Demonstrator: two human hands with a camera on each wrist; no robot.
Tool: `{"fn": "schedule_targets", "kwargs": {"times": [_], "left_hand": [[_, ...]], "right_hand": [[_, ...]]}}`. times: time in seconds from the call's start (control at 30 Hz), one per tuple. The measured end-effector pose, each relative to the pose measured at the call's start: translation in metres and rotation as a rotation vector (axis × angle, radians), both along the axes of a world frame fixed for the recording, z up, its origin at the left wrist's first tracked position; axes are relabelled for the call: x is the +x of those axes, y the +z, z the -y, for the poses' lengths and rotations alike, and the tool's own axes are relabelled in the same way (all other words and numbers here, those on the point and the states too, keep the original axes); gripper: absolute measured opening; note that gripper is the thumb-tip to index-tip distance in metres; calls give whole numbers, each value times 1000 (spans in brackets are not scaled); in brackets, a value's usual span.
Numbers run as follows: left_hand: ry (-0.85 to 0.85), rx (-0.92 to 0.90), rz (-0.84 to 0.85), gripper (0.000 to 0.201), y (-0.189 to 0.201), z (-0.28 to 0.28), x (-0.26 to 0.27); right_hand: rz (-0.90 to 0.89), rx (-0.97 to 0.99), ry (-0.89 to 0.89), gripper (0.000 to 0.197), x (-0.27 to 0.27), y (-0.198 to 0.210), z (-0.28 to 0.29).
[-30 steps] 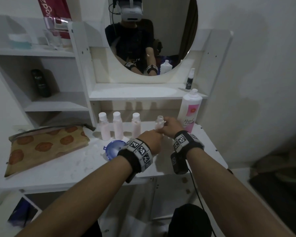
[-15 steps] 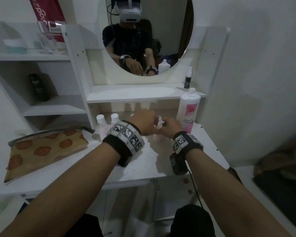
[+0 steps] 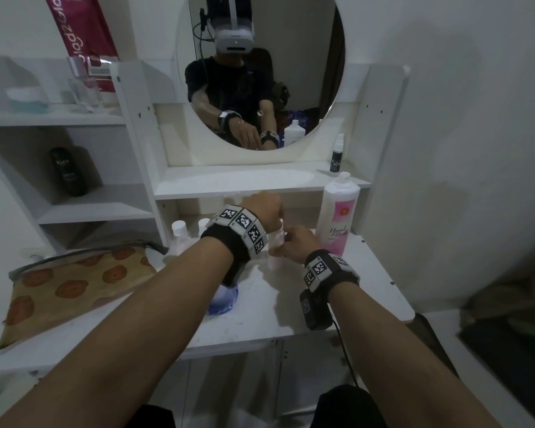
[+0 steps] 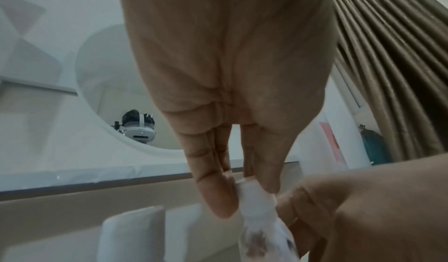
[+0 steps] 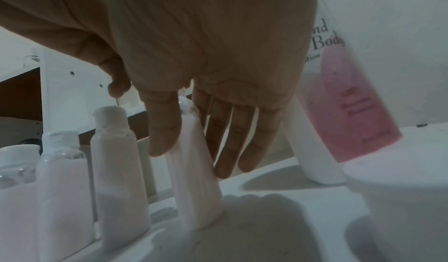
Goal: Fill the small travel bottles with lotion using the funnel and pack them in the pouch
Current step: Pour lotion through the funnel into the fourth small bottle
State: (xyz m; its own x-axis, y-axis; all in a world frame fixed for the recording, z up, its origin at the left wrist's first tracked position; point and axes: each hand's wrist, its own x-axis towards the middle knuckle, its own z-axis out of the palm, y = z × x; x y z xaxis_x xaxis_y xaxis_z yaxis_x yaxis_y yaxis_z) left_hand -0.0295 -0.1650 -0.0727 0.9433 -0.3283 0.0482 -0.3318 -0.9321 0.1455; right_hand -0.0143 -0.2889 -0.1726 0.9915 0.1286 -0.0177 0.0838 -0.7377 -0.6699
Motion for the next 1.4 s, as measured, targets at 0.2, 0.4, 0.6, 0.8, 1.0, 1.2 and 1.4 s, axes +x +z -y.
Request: {"fn": "schedule_targets", "kwargs": {"times": [0.2,0.4,0.6,0.8,1.0,1.2,1.4], "left_hand": [[-83,44,-45,32,2,-1,5],[-82,-57,-77,39,-2,-3,12],[-50,-74,-61,23,-5,-3,16],[-17,-99,-13,31,-5,-3,18],[-39,-139,-112,28,-1,-3,17],[-26,-122,-107,26,-3,-6,21],[-18,-93,-33,27,-2,-5,20]], "right_hand": [[-16,-2,7,33,2,2,0],[-11,39,13,52,2,0,0],[-13,39,3,33,3,0,0],[-12,27,1,47,4,-2,0],[-9,23,5,44,5,-2,-1],[-23,20,-2,41,4,0,-1],[-52,35,-18,47,5,1,-1]]}}
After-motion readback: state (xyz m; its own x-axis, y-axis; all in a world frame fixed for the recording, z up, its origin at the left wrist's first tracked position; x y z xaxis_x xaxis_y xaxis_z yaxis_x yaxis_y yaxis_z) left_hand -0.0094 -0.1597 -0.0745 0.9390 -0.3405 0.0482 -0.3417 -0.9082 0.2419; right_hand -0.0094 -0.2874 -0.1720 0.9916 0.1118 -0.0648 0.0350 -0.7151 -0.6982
